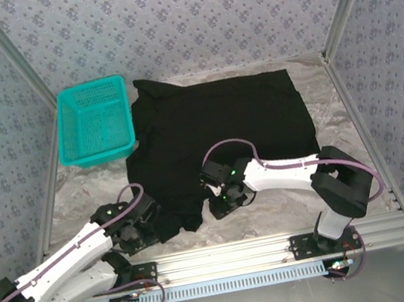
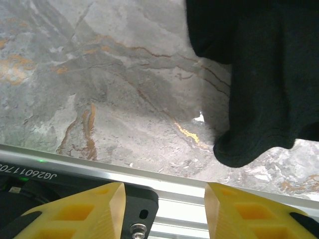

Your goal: Fold the inside-out t-shirt

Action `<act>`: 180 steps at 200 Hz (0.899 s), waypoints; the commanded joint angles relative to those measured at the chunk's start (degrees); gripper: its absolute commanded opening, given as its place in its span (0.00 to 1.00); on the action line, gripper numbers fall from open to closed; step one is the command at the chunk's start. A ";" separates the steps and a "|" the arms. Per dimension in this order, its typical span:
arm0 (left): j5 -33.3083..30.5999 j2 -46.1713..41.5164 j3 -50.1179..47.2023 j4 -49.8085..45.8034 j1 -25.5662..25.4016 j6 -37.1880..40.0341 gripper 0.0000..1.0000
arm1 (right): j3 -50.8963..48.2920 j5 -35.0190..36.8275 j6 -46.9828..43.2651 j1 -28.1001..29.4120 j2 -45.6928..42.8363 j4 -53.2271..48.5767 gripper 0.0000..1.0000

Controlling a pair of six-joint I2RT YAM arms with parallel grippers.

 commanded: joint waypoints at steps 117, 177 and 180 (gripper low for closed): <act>5.53 15.24 -1.55 20.92 7.05 12.48 0.39 | 3.11 -2.07 3.34 7.89 10.28 15.13 0.47; 3.74 15.39 -1.40 16.83 7.28 13.65 0.28 | 1.98 7.27 6.12 7.98 7.92 7.07 0.12; 3.56 14.99 -1.41 16.28 7.28 13.62 0.28 | 1.73 7.64 6.23 7.97 7.43 6.58 0.11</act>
